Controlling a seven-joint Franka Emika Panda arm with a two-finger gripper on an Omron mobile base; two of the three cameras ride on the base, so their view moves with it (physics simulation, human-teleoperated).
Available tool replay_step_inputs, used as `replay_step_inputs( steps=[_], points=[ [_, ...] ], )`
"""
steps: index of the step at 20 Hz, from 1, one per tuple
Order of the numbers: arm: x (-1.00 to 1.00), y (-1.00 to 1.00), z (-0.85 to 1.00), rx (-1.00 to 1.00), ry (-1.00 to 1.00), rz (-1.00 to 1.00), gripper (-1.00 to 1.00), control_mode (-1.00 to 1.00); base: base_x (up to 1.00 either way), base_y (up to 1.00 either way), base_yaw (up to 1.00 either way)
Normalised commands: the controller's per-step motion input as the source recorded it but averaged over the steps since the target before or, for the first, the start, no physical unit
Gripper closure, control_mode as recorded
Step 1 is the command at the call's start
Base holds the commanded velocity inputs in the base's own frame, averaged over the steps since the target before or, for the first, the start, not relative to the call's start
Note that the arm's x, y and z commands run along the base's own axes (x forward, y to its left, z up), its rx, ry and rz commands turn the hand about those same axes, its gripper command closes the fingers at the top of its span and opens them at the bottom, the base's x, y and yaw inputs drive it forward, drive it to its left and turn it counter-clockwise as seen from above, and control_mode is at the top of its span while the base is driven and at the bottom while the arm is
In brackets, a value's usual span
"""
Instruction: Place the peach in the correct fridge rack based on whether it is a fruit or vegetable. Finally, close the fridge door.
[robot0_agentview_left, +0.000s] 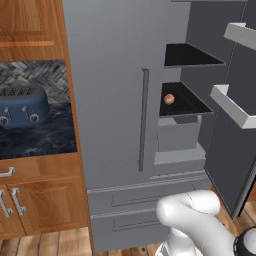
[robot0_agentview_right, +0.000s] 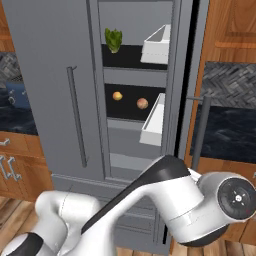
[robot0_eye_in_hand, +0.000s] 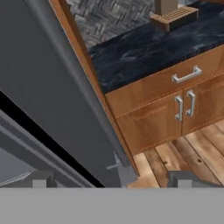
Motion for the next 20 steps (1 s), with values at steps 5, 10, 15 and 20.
replay_step_inputs(
  steps=[5,10,15,20],
  points=[
    [0.72,-0.27,-0.31,0.00,-0.04,0.00,-1.00,-1.00,0.00,0.00,0.00],
    [0.69,-0.29,-0.22,0.00,-0.03,0.00,-1.00,-1.00,0.00,0.00,0.00],
    [0.51,-0.39,-0.11,0.00,-0.03,0.08,-1.00,-1.00,0.00,0.00,0.00],
    [0.41,-0.12,-0.02,0.01,-0.01,0.13,-1.00,-1.00,0.00,0.00,0.00]
  ],
)
